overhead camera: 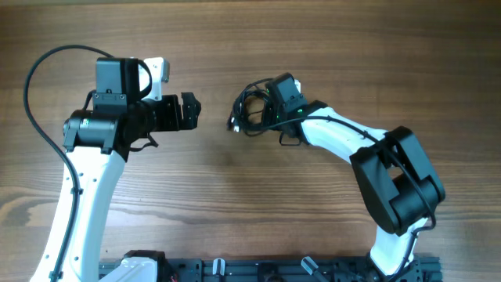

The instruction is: Untangle cables

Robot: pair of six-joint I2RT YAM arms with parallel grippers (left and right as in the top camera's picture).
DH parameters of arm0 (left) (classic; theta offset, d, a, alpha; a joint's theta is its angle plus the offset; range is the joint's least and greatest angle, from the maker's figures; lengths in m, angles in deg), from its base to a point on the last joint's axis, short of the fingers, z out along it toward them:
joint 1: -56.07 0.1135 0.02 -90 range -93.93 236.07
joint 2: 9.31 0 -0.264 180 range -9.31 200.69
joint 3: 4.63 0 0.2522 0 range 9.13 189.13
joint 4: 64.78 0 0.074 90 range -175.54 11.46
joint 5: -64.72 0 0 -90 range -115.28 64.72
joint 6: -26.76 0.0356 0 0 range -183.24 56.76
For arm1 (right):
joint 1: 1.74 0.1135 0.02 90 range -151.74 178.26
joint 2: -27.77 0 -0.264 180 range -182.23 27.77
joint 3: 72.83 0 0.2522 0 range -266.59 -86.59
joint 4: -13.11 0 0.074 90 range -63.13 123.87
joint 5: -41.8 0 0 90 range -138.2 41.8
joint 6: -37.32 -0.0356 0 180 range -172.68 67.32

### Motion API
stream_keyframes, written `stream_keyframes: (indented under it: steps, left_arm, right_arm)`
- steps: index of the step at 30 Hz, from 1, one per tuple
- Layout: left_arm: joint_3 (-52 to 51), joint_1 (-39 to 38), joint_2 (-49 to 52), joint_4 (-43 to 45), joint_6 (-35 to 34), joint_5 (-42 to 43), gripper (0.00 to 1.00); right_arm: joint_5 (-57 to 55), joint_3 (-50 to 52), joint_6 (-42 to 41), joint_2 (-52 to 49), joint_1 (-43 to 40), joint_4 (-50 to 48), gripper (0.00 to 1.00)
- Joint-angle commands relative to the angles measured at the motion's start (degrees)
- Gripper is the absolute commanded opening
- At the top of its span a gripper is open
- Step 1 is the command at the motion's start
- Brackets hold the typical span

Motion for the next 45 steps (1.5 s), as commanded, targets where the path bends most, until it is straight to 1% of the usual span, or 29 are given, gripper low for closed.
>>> stream_keyframes:
  steps: [1, 4, 5, 7, 10, 11, 15, 18, 22, 25, 27, 29, 31, 33, 35, 40, 42, 43, 45]
  left_arm:
    - [1.0, 0.2, -0.4, -0.4, 0.7, 0.1, 1.00]
    - [1.0, 0.2, -0.4, -1.3, 0.7, 0.1, 1.00]
    - [1.0, 0.2, -0.4, -1.4, 0.7, 0.1, 0.96]
    - [1.0, 0.2, -0.4, -1.4, -1.7, 0.1, 0.95]
    - [1.0, 0.2, -0.4, -1.4, -4.2, 0.2, 0.91]
    - [1.0, 0.2, -0.4, -1.4, -4.3, 2.7, 0.90]
    - [1.0, 0.2, -0.4, -1.5, -4.2, 8.0, 0.91]
    - [1.0, 0.2, -0.3, -1.7, -3.8, 12.2, 0.91]
    - [0.7, 0.2, 0.8, -2.1, 1.9, 16.5, 0.91]
    - [0.6, 0.2, 3.6, -3.9, 8.9, 20.8, 0.91]
    - [0.6, 0.2, 6.0, -5.2, 13.0, 23.8, 0.89]
    - [0.6, 0.2, 8.5, -5.7, 17.5, 28.6, 0.86]
    - [0.6, 0.2, 10.1, -5.8, 22.2, 33.2, 0.86]
    - [0.6, 0.1, 11.2, -5.9, 25.5, 36.3, 0.83]
    - [0.5, -0.5, 12.8, -6.7, 27.9, 36.3, 0.75]
    - [-2.9, -1.1, 14.3, -6.4, 28.3, 34.1, 0.70]
    - [-4.7, -1.1, 14.4, -5.9, 29.5, 34.2, 0.67]
    - [-5.4, -1.1, 14.4, -5.6, 29.5, 34.2, 0.64]
    - [-6.6, -1.1, 14.4, -4.5, 29.5, 34.2, 0.55]
  right_arm:
    - [5.8, 3.3, 4.4, -0.8, 0.8, 7.0, 0.05]
    - [11.2, 3.3, 8.0, 4.0, 0.8, 10.4, 0.05]
    - [13.6, 3.3, 9.4, 5.6, 0.8, 11.0, 0.05]
    - [19.2, 3.3, 12.5, 10.9, 0.8, 12.6, 0.05]
    - [23.8, 3.3, 14.8, 19.5, 0.8, 15.0, 0.04]
    - [28.0, 3.3, 16.0, 25.8, 0.8, 15.7, 0.04]
    - [33.2, 3.3, 15.2, 32.9, 0.8, 16.0, 0.04]
    - [35.3, 3.3, 14.1, 35.5, 0.8, 17.0, 0.04]
    - [39.1, 3.3, 14.3, 35.7, 0.8, 16.9, 0.04]
    - [41.6, 3.3, 14.3, 35.7, 0.8, 16.5, 0.04]
    - [41.7, 3.3, 14.3, 35.7, 0.8, 16.5, 0.04]
    - [42.3, 3.3, 14.8, 35.7, 0.8, 16.5, 0.04]
    - [43.3, 3.3, 15.3, 35.7, 0.8, 16.5, 0.04]
    - [43.8, 3.3, 15.6, 35.7, 0.8, 16.5, 0.04]
    - [43.8, 3.3, 15.6, 35.7, 0.8, 16.5, 0.04]
    - [44.9, 3.3, 15.7, 35.7, 0.8, 16.0, 0.04]
    - [45.8, 3.3, 15.6, 35.7, 0.8, 15.1, 0.04]
    - [46.4, 3.3, 15.5, 35.7, 0.7, 14.5, 0.04]
    - [46.6, 3.3, 14.1, 35.7, 0.7, 13.5, 0.04]
